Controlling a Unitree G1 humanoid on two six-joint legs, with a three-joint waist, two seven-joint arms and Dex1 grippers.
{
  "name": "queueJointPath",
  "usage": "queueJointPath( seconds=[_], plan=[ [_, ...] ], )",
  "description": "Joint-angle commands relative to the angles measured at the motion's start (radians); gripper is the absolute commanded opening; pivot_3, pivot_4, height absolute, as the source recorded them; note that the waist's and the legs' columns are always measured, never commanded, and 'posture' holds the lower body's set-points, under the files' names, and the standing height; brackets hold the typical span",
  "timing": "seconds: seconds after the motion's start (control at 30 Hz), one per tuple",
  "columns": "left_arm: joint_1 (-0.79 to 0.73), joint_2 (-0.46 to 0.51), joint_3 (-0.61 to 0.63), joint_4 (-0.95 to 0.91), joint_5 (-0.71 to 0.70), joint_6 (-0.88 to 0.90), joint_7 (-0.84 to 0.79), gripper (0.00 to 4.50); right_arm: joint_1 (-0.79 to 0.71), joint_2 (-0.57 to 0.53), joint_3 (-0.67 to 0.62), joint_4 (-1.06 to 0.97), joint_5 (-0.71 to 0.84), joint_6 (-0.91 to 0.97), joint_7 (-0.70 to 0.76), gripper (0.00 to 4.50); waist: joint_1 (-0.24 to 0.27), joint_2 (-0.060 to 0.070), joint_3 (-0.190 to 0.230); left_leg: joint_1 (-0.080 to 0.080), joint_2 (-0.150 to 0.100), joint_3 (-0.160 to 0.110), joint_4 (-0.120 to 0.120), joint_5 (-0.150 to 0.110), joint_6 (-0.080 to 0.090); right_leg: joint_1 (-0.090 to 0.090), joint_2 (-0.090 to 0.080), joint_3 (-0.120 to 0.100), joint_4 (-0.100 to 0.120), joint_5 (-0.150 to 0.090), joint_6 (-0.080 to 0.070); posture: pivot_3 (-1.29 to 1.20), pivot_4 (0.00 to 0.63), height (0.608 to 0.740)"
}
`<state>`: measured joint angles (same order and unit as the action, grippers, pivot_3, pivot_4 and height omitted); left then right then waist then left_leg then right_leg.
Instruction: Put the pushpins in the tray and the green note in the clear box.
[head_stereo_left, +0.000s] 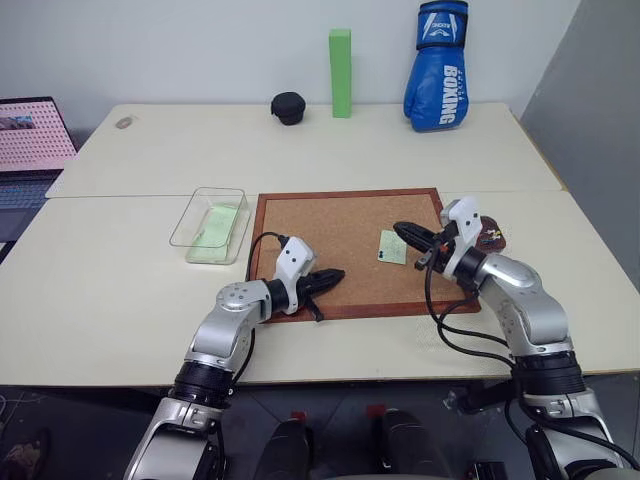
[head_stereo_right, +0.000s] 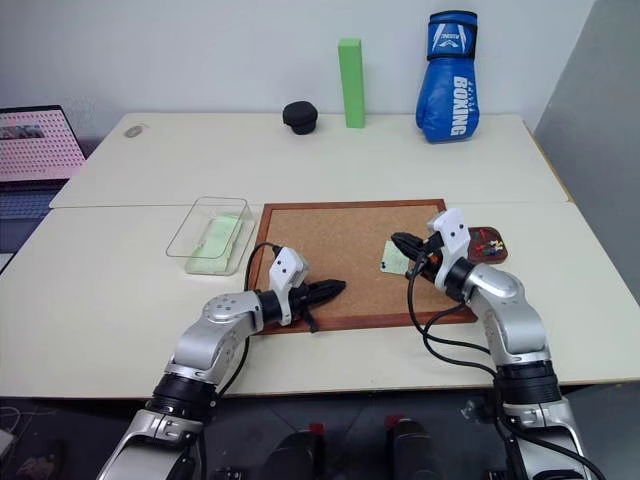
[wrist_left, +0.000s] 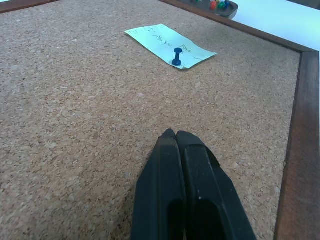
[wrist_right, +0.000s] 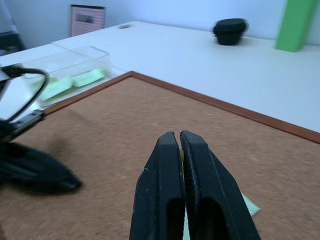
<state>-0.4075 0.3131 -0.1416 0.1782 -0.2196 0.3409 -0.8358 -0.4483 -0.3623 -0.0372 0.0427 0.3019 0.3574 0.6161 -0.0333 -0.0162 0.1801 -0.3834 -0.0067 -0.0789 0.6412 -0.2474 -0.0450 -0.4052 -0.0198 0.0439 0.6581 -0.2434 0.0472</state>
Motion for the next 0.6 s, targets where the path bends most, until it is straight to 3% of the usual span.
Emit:
queueJointPath(
  seconds=[0.03,0.17,0.4,0.6],
  plan=[
    [0.001,-0.005,-0.012,0.019,0.007,0.003,0.003,0.00,-0.067,-0.010,-0.122,0.130,-0.064,-0.050,-0.211,0.00,0.000,0.000,0.000,0.000,0.000,0.000,0.000,0.000,0.000,0.000,0.000,0.000,0.000,0.000,0.000,0.00,0.150,0.740],
    [0.002,-0.005,-0.013,0.020,0.008,0.002,0.001,0.00,-0.117,-0.031,-0.197,0.256,-0.088,-0.047,-0.345,0.00,0.001,0.000,0.000,0.000,0.000,0.000,0.000,0.000,0.000,0.000,0.000,0.000,0.000,0.000,0.000,0.00,0.150,0.740],
    [0.000,-0.004,-0.016,0.019,0.009,0.008,-0.002,0.00,-0.170,-0.019,-0.244,0.343,-0.056,0.016,-0.395,0.00,0.000,0.000,0.000,0.000,0.000,0.001,-0.001,0.000,0.000,0.000,0.000,0.001,0.000,0.000,0.000,0.00,0.150,0.740],
    [0.001,-0.001,-0.013,0.016,0.008,0.011,-0.001,0.00,-0.201,-0.021,-0.244,0.401,-0.054,0.018,-0.406,1.15,-0.001,0.001,0.000,0.000,0.000,0.001,0.000,0.000,0.000,0.000,0.000,0.001,0.000,0.000,0.000,0.00,0.150,0.740]
  ],
)
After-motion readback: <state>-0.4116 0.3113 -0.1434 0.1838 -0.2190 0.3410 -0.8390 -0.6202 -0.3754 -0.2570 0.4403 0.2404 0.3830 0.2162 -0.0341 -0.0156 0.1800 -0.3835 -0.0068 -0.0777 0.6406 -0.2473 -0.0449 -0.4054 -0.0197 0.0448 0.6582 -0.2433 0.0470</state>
